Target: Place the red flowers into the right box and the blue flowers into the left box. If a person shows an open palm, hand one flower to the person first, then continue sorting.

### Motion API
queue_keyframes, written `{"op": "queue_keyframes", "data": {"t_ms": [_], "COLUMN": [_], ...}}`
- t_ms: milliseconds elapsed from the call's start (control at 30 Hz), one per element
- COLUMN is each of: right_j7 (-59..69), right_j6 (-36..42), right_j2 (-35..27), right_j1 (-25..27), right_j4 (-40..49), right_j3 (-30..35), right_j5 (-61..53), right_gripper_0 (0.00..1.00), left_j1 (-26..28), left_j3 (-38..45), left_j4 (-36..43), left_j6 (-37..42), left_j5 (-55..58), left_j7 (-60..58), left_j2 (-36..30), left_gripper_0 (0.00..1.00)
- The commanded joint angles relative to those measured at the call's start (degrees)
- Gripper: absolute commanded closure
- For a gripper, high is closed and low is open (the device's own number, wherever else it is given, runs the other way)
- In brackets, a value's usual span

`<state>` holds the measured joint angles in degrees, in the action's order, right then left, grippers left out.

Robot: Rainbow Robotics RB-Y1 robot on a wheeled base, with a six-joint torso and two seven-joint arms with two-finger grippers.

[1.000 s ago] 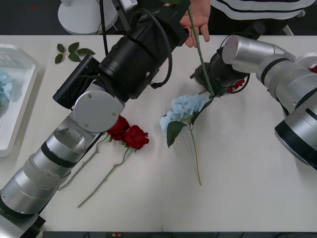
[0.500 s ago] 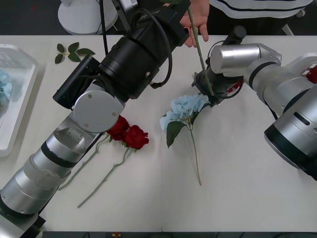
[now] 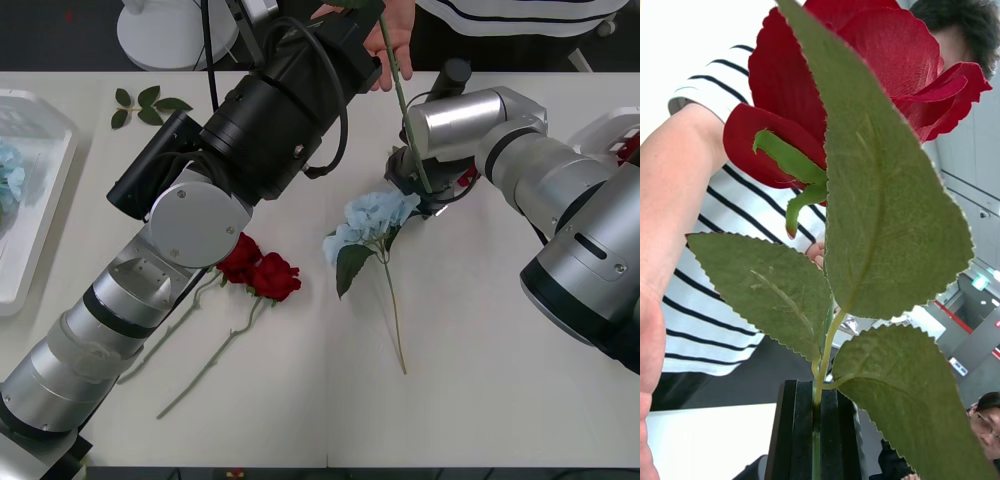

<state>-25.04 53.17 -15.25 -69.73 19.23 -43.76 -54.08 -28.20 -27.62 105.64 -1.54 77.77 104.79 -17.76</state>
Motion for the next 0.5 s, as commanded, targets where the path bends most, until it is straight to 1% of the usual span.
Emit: {"op": "queue_keyframes", "data": {"t_ms": [33,400,500], "right_j7": [0.43,-0.72,-1.07], "right_j6": [-0.17,2.46,3.43], "right_j2": [3.91,5.84,5.93], "right_j1": [-0.23,-0.23,-0.23], "right_j4": [-2.88,-5.78,-5.78], "right_j3": [-2.12,-4.5,-5.2], "right_j5": [2.31,3.72,3.63], "right_gripper_0": [0.0,0.0,0.08], "left_j1": [0.43,0.43,0.43], "left_j3": [-0.42,-0.42,-0.42], "left_j4": [2.47,2.47,2.47], "left_j6": [-0.83,-0.83,-0.83], "left_j5": [0.46,0.46,0.46], "left_j7": [-3.37,-3.37,-3.37], "left_j2": [1.24,1.24,1.24], "left_gripper_0": [1.0,1.0,1.0]}}
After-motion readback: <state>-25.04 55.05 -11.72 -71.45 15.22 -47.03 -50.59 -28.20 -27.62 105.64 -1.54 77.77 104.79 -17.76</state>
